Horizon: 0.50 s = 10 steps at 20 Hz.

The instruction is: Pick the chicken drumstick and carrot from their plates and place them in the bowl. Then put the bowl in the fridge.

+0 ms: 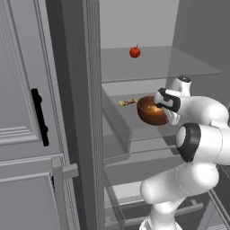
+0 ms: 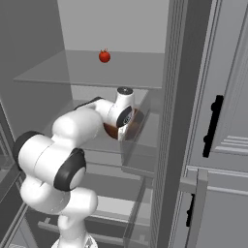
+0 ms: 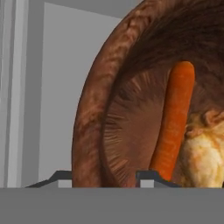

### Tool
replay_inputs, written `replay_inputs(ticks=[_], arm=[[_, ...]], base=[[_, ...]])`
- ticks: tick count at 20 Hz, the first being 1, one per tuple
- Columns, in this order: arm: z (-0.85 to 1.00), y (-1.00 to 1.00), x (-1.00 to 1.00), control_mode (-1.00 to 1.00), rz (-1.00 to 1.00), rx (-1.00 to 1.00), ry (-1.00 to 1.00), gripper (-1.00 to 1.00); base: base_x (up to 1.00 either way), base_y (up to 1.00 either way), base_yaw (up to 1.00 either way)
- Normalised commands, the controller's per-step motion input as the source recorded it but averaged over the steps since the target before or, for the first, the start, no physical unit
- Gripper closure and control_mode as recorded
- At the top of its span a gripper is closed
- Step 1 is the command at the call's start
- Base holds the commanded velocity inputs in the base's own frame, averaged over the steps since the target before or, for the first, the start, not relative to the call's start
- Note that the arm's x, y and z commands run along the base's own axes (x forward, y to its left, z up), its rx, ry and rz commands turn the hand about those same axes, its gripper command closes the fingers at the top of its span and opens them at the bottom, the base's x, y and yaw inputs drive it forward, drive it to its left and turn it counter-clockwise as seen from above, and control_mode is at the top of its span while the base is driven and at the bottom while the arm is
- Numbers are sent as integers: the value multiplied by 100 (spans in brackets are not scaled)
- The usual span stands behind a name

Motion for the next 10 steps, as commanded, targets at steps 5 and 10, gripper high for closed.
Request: replay_inputs(ticks=[5, 10], arm=[[-36, 0, 0, -100, 0, 0, -21, -100], [7, 3, -18, -100, -2, 4, -23, -100]], base=[[0, 0, 0], [0, 0, 0]])
